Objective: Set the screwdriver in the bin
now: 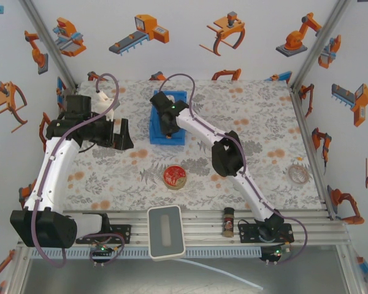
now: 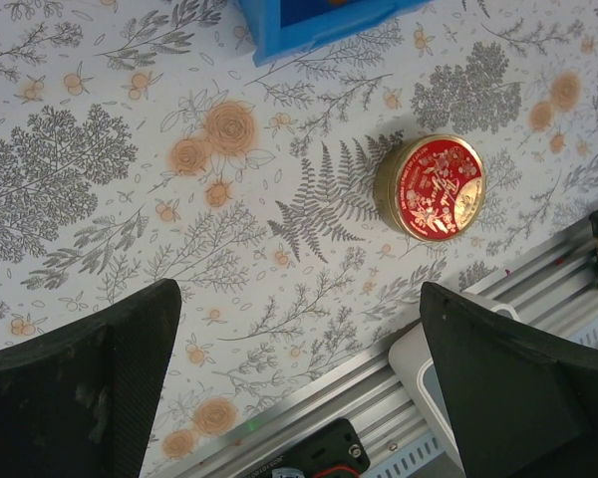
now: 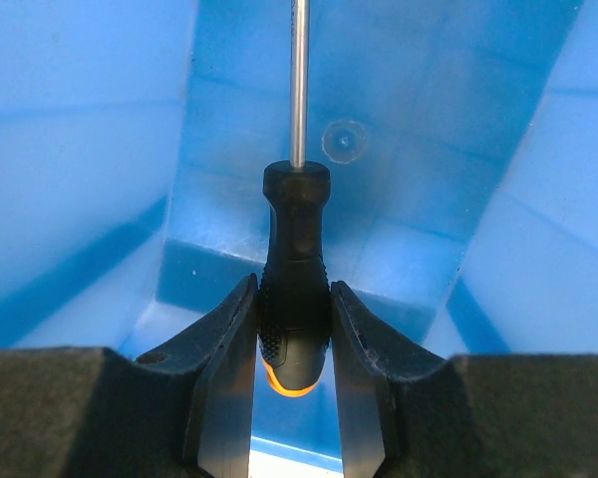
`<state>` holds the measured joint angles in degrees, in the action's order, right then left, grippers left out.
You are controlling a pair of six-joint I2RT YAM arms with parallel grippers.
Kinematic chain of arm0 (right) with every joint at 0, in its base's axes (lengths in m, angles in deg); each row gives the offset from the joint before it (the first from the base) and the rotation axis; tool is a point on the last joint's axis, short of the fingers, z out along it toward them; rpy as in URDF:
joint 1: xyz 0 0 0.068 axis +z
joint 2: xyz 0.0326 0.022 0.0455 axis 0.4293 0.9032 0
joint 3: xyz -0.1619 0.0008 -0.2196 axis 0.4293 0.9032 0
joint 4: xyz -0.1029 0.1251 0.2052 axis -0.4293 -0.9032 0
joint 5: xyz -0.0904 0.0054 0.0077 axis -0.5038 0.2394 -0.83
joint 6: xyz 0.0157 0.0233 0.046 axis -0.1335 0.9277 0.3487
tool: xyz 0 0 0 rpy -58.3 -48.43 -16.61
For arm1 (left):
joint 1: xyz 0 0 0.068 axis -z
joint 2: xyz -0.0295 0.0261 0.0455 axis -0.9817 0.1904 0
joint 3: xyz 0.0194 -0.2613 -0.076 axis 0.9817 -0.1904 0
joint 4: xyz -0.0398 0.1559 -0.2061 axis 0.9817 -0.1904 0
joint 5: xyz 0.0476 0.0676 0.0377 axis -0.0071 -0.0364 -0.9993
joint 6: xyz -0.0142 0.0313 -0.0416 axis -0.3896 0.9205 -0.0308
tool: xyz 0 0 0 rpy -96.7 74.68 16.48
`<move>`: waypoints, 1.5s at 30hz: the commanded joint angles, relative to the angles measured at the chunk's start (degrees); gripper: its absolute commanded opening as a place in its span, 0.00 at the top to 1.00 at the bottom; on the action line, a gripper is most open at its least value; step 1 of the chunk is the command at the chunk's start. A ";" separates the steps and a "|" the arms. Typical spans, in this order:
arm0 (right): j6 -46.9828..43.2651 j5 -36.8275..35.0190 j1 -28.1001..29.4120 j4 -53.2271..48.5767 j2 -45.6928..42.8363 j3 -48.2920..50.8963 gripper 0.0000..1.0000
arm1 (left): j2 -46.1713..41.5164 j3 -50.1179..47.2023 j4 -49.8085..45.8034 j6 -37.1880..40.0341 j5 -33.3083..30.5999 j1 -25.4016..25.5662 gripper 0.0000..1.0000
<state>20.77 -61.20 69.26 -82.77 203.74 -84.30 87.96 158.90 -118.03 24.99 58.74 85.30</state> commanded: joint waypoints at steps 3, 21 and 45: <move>2.10 -0.10 -0.68 2.03 1.97 -2.64 0.74 | -0.79 -0.59 0.02 -0.49 0.09 0.31 0.03; 3.09 1.49 -0.99 1.28 4.06 -3.45 0.63 | -0.35 -0.59 0.35 -0.62 -0.03 0.39 0.03; -1.05 -2.27 -0.82 -1.01 -6.20 -8.29 0.52 | -0.73 -0.93 0.69 -0.51 -0.68 0.44 0.03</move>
<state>21.38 -61.71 68.58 -82.68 203.66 -90.16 87.96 158.75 -117.83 24.79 58.24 85.41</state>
